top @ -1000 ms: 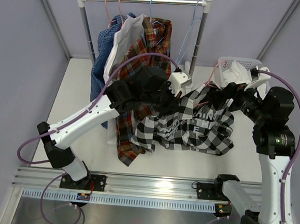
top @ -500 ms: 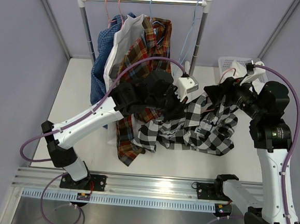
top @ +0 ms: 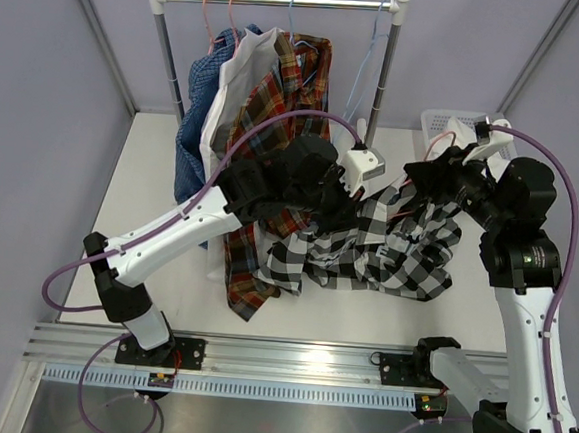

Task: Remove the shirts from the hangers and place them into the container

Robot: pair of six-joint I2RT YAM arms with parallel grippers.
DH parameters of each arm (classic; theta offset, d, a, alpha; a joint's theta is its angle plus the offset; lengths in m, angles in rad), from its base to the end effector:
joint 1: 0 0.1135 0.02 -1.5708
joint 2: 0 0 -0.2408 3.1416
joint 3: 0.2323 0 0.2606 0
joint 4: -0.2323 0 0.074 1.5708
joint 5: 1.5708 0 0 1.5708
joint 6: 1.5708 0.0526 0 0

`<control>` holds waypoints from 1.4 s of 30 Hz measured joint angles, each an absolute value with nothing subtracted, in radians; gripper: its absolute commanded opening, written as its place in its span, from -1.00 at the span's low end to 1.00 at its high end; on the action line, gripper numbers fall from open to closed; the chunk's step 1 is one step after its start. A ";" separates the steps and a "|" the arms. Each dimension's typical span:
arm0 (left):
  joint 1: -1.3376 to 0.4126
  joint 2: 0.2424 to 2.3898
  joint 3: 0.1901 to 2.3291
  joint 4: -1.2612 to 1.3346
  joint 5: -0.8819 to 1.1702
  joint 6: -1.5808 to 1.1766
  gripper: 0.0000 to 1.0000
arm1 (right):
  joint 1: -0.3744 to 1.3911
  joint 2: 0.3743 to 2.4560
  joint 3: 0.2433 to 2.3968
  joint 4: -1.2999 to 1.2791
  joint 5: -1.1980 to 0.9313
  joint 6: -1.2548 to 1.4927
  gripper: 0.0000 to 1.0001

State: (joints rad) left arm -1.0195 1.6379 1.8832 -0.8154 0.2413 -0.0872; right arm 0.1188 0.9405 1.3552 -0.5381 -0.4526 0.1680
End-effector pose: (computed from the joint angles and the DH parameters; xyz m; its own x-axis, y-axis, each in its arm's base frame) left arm 0.1846 -0.3242 0.4060 -0.3628 0.4286 -0.8274 0.9044 0.3760 -0.2018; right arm 0.2022 0.0473 0.4502 -0.2104 0.1263 -0.9694 -0.5095 0.8321 0.2190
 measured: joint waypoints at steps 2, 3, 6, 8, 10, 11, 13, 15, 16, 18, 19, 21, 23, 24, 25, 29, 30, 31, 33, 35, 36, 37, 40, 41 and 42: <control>-1.019 1.640 1.885 -0.818 0.242 -0.087 -1.00 | 0.119 0.941 1.353 -0.536 -0.435 0.164 -0.49; -1.019 1.640 1.885 -0.818 0.243 -0.088 -1.00 | 0.119 0.941 1.351 -0.535 -0.426 0.162 -0.72; -1.019 1.640 1.886 -0.814 0.242 -0.089 -0.45 | 0.119 0.939 1.341 -0.535 -0.400 0.133 -1.00; -1.019 1.640 1.886 -0.796 0.230 -0.091 0.12 | 0.120 0.938 1.330 -0.541 -0.393 0.121 -1.00; -1.019 1.639 1.886 -0.776 0.210 -0.098 0.68 | 0.126 0.934 1.320 -0.548 -0.382 0.119 -1.00; -1.019 1.639 1.886 -0.771 0.192 -0.109 0.78 | 0.126 0.930 1.317 -0.548 -0.379 0.119 -1.00; -1.019 1.639 1.886 -0.764 0.146 -0.118 0.92 | 0.129 0.919 1.314 -0.547 -0.354 0.118 -1.00; -1.019 1.639 1.888 -0.761 0.075 -0.144 0.98 | 0.131 0.907 1.313 -0.547 -0.323 0.116 -1.00; -1.019 1.639 1.891 -0.761 0.037 -0.156 0.98 | 0.133 0.901 1.312 -0.547 -0.305 0.115 -1.00; -1.020 1.638 1.901 -0.762 -0.039 -0.189 0.98 | 0.143 0.894 1.308 -0.543 -0.266 0.116 -1.00; -1.021 1.637 1.907 -0.762 -0.073 -0.204 0.98 | 0.151 0.892 1.306 -0.542 -0.238 0.116 -1.00; -1.023 1.637 1.927 -0.765 -0.137 -0.234 0.98 | 0.168 0.893 1.299 -0.535 -0.185 0.118 -1.00; -1.029 1.637 1.946 -0.767 -0.186 -0.256 0.98 | 0.191 0.899 1.288 -0.521 -0.121 0.120 -1.00; -1.033 1.637 1.956 -0.767 -0.211 -0.264 0.98 | 0.203 0.905 1.285 -0.518 -0.091 0.119 -1.00; -1.038 1.637 1.970 -0.765 -0.236 -0.272 0.98 | 0.218 0.912 1.280 -0.518 -0.055 0.116 -1.00; -1.059 1.635 2.014 -0.758 -0.314 -0.290 0.96 | 0.250 0.953 1.269 -0.516 0.055 0.121 -1.00; -1.064 1.634 2.020 -0.755 -0.330 -0.294 0.94 | 0.252 0.963 1.269 -0.516 0.078 0.125 -1.00; -1.070 1.633 2.023 -0.753 -0.349 -0.300 0.90 | 0.254 0.974 1.269 -0.516 0.102 0.130 -1.00; -1.083 1.631 2.027 -0.752 -0.384 -0.320 0.74 | 0.260 0.992 1.269 -0.513 0.150 0.141 -1.00; -1.103 1.631 2.027 -0.750 -0.411 -0.337 0.67 | 0.270 1.011 1.272 -0.514 0.192 0.152 -1.00; -1.118 1.632 2.027 -0.748 -0.426 -0.343 0.63 | 0.274 1.021 1.274 -0.514 0.206 0.155 -1.00; -1.133 1.634 2.027 -0.744 -0.436 -0.348 0.61 | 0.278 1.031 1.278 -0.514 0.221 0.159 -1.00; -1.174 1.654 2.030 -0.719 -0.459 -0.356 0.60 | 0.291 1.052 1.290 -0.514 0.253 0.171 -1.00; -1.181 1.664 2.033 -0.711 -0.463 -0.358 0.60 | 0.295 1.055 1.293 -0.515 0.260 0.174 -1.00; -1.188 1.679 2.038 -0.704 -0.466 -0.360 0.60 | 0.300 1.058 1.298 -0.517 0.272 0.178 -1.00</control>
State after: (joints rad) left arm -1.1885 1.6794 2.0380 -0.7040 -0.4664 -0.3599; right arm 0.3004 1.0584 1.2980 -0.5175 0.2722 0.1776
